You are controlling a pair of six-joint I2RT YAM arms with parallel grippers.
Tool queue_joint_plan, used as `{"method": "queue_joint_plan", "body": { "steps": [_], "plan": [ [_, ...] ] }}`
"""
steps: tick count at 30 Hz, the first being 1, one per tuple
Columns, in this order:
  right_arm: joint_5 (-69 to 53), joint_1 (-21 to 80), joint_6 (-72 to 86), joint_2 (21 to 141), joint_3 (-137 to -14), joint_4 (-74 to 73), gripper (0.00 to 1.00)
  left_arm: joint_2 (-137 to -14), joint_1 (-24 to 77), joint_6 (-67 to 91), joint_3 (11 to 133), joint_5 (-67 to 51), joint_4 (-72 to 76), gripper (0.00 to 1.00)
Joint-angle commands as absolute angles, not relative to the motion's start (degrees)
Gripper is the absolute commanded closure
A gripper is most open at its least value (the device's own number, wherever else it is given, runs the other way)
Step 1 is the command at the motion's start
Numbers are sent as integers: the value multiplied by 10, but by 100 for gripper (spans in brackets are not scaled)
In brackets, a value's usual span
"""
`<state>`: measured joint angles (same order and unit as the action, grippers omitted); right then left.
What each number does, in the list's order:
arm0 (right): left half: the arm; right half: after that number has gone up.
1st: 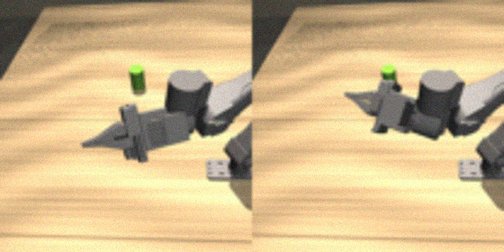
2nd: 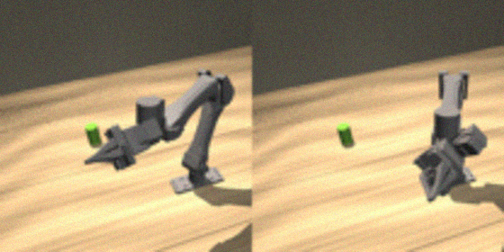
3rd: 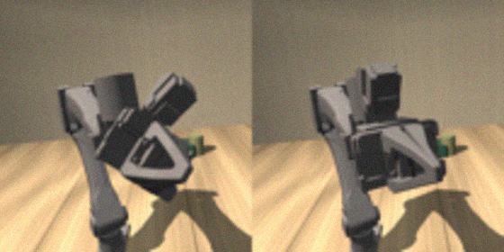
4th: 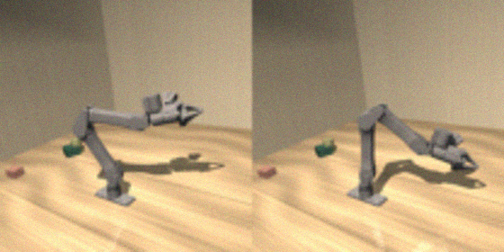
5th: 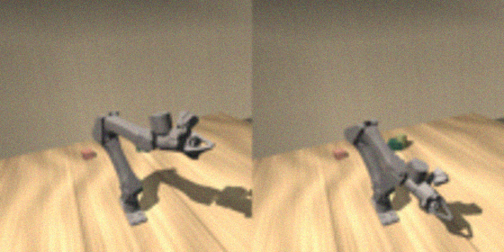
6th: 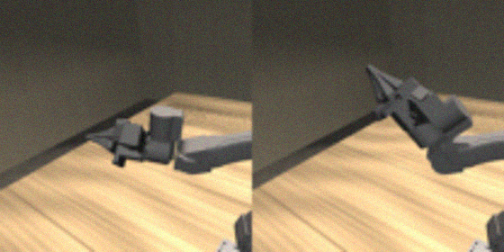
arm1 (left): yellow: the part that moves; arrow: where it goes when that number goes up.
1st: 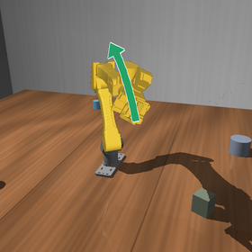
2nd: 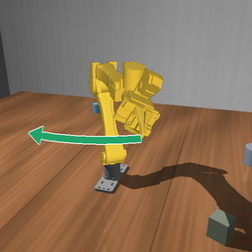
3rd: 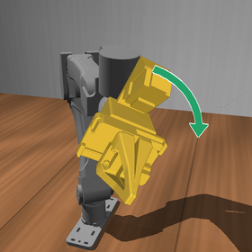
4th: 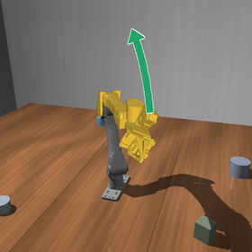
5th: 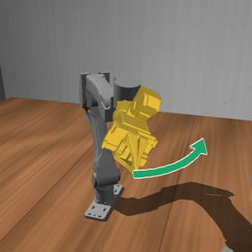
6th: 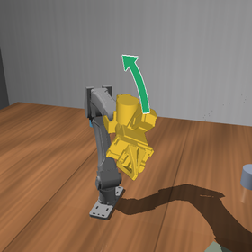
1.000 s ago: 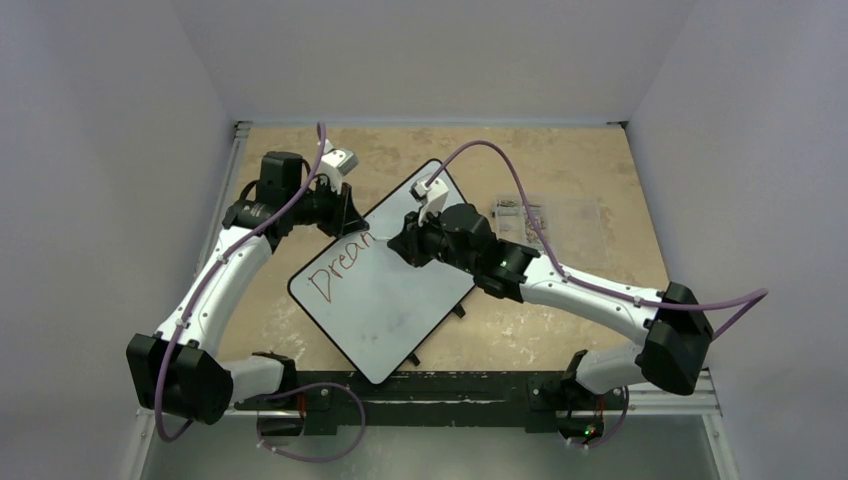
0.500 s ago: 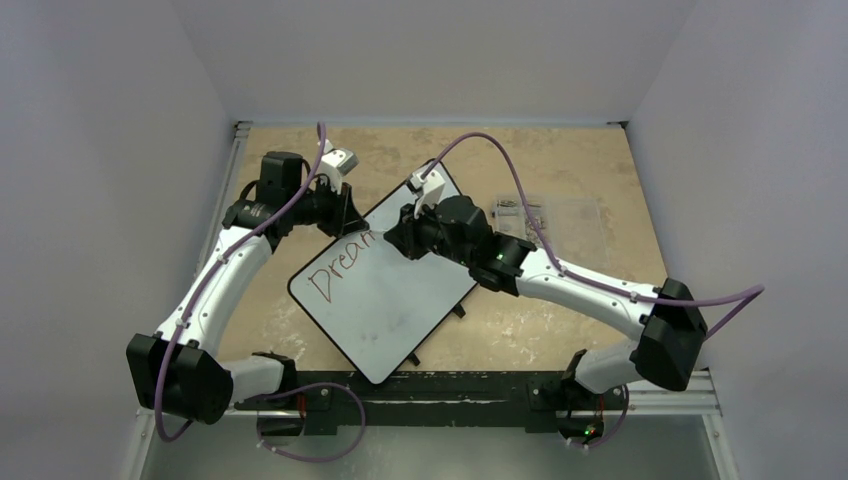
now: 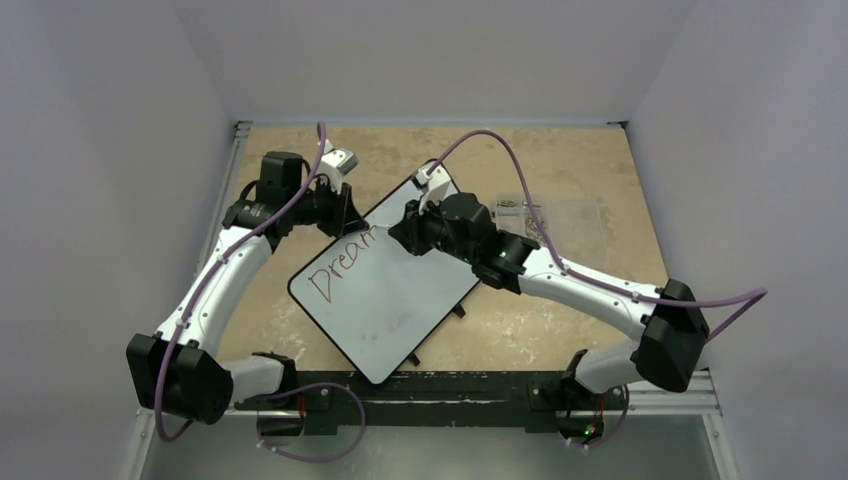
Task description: Write a sentence on the whiteboard
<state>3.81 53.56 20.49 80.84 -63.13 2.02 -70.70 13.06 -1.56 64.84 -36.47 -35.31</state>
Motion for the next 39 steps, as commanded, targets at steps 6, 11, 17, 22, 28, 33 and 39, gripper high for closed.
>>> {"method": "queue_joint_plan", "body": {
  "steps": [6, 11, 17, 22, 28, 33, 39],
  "plan": [
    [41, 529, 218, 769, -578, 1, 100, -690, 146, -45, 660, -386, -347, 100],
    [39, 529, 223, 761, -567, 1, 100, -690, 146, -45, 660, -386, -346, 100],
    [41, 529, 223, 757, -571, 1, 100, -690, 146, -44, 659, -389, -345, 100],
    [42, 529, 215, 758, -586, -16, 100, -690, 146, -44, 659, -390, -345, 100],
    [43, 529, 206, 750, -605, -19, 100, -688, 147, -44, 658, -390, -343, 100],
    [49, 529, 194, 746, -621, -21, 100, -687, 148, -42, 657, -390, -342, 100],
    [54, 518, 181, 749, -637, -18, 100, -685, 148, -42, 658, -390, -342, 100]
  ]
}}
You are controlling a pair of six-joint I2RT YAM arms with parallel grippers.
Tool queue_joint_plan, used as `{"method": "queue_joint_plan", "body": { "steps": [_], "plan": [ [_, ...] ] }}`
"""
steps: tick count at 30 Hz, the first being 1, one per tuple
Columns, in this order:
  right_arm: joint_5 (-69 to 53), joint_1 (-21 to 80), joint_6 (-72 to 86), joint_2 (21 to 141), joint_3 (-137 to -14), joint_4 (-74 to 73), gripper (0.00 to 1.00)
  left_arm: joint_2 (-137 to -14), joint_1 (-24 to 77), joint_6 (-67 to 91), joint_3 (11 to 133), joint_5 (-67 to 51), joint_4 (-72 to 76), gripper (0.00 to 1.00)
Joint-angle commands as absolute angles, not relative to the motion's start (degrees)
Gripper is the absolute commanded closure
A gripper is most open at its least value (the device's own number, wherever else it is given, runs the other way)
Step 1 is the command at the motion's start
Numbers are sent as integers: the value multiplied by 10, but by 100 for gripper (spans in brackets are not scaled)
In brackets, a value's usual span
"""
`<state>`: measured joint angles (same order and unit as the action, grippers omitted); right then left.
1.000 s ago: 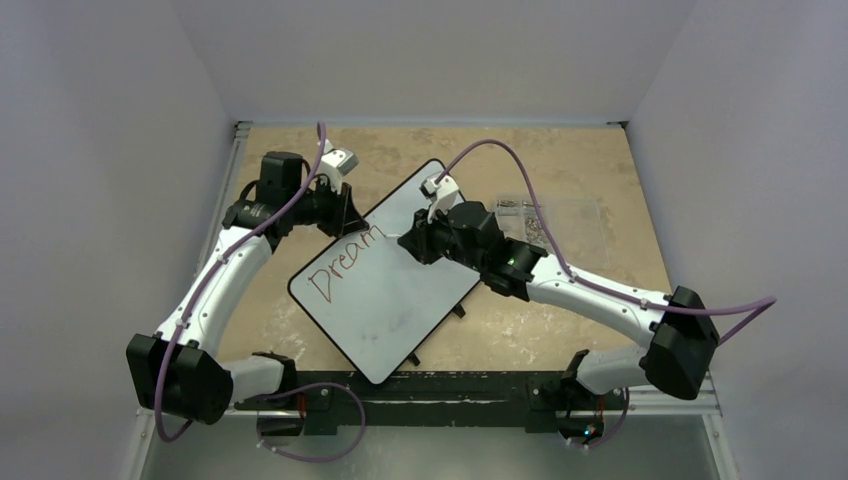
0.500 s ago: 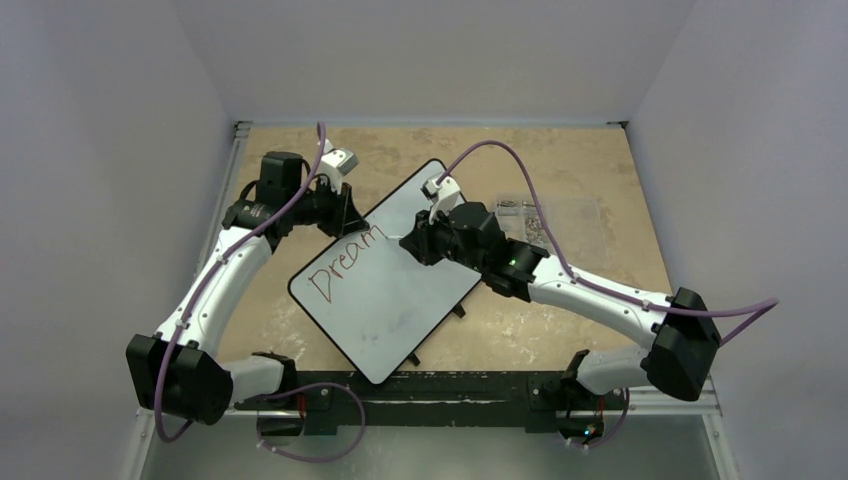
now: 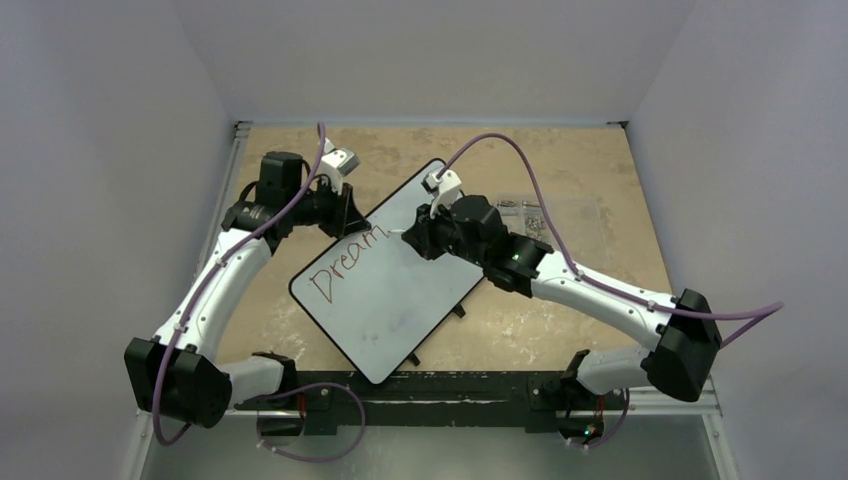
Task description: Write a sentence on the whiteboard
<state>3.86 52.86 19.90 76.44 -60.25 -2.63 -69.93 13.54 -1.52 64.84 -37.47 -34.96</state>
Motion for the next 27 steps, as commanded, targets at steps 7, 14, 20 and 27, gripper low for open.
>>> {"method": "queue_joint_plan", "body": {
  "steps": [7, 14, 20, 27],
  "plan": [
    [37, 497, 179, 762, -656, -12, 100, -685, 149, -42, 657, -390, -342, 100],
    [19, 489, 182, 774, -667, -3, 100, -685, 149, -43, 657, -389, -342, 100],
    [10, 486, 181, 788, -675, -3, 100, -685, 149, -42, 657, -389, -343, 100],
    [1, 485, 184, 801, -673, -3, 100, -685, 149, -43, 657, -388, -343, 100]
  ]
}}
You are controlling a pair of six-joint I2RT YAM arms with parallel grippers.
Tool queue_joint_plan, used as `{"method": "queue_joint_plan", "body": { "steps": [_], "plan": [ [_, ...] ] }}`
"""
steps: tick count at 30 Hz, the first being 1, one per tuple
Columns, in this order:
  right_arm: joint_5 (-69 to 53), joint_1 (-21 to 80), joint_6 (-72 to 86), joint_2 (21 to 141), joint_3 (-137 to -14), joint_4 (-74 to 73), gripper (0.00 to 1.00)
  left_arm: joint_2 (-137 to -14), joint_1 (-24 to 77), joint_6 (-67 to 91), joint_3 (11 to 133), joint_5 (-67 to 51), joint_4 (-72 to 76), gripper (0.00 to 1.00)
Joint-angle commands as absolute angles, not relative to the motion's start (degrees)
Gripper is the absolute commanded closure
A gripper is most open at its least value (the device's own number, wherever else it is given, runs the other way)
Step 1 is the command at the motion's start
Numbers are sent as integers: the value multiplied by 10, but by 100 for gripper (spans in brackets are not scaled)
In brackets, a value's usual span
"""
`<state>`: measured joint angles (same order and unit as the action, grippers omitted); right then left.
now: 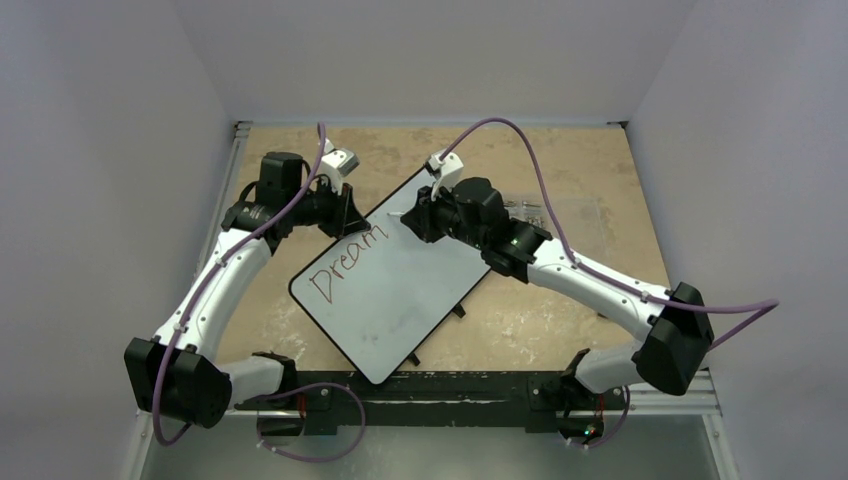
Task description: Write a sentence on the whiteboard
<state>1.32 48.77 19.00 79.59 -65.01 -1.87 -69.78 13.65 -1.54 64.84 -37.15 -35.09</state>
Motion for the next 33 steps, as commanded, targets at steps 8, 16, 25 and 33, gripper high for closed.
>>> {"method": "queue_joint_plan", "body": {
  "steps": [8, 16, 25, 33],
  "plan": [
    [-33, 485, 182, 801, -660, 12, 100, -685, 150, -43, 657, -388, -343, 100],
    [-48, 485, 186, 795, -635, 21, 100, -685, 151, -43, 657, -387, -343, 100],
    [-36, 485, 196, 769, -592, 20, 100, -686, 151, -44, 657, -386, -342, 100],
    [23, 485, 204, 752, -587, -6, 100, -686, 151, -43, 657, -387, -342, 100]
  ]
}}
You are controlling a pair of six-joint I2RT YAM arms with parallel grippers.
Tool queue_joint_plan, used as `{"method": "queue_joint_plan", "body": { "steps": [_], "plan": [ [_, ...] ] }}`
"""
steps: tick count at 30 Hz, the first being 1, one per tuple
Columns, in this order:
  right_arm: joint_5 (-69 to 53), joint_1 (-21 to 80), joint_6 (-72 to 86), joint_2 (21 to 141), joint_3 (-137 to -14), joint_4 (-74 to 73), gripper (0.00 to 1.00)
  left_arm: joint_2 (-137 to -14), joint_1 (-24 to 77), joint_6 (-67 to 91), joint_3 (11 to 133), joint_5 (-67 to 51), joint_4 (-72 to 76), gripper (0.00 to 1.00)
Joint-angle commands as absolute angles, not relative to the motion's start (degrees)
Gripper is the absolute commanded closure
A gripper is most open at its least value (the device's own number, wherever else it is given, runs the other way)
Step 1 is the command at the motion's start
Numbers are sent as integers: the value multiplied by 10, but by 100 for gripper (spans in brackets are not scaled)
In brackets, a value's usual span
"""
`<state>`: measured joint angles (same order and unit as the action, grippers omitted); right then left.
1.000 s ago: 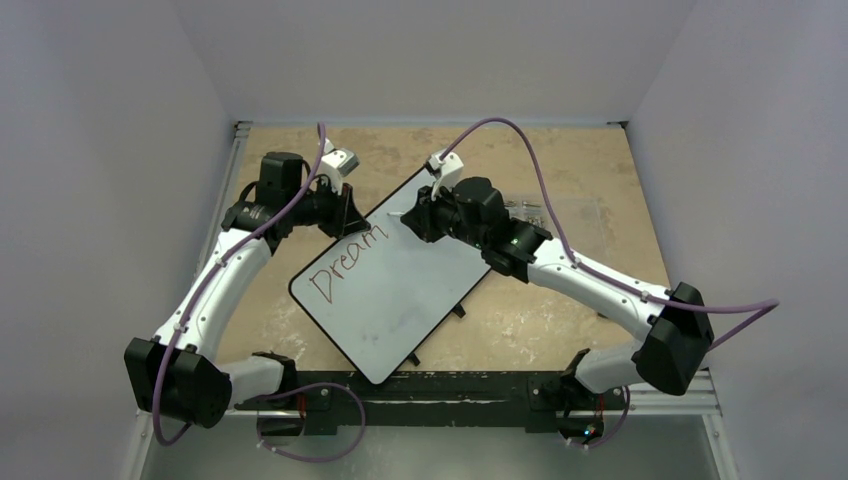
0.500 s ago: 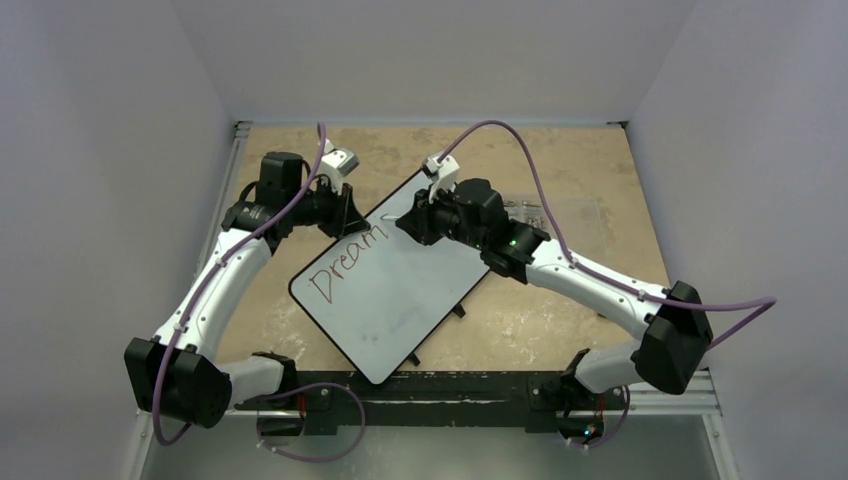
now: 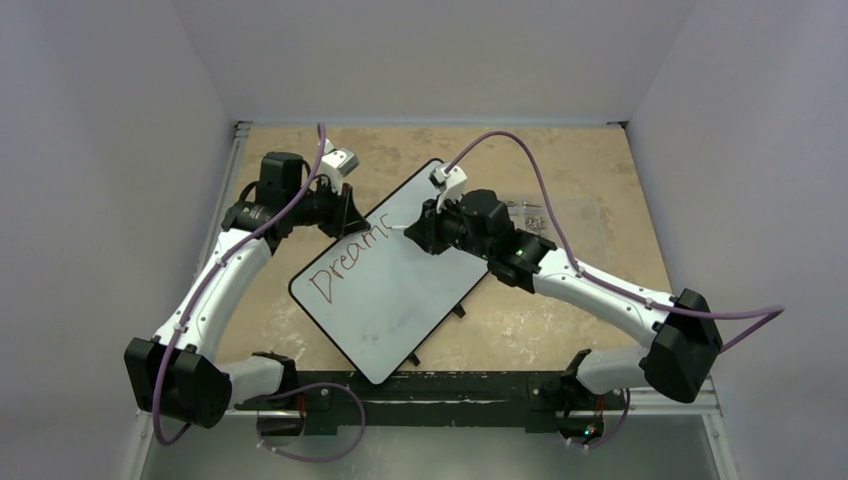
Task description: Write a sentence on the whiteboard
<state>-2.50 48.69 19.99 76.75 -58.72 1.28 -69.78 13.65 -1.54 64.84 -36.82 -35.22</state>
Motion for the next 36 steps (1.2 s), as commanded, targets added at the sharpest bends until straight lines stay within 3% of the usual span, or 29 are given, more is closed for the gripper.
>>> {"method": "queue_joint_plan", "body": {
  "steps": [1, 36],
  "plan": [
    [29, 486, 204, 751, -587, -14, 100, -686, 151, -43, 657, -388, -343, 100],
    [-45, 484, 175, 715, -585, 11, 100, -680, 152, -44, 657, -390, -343, 100]
  ]
}}
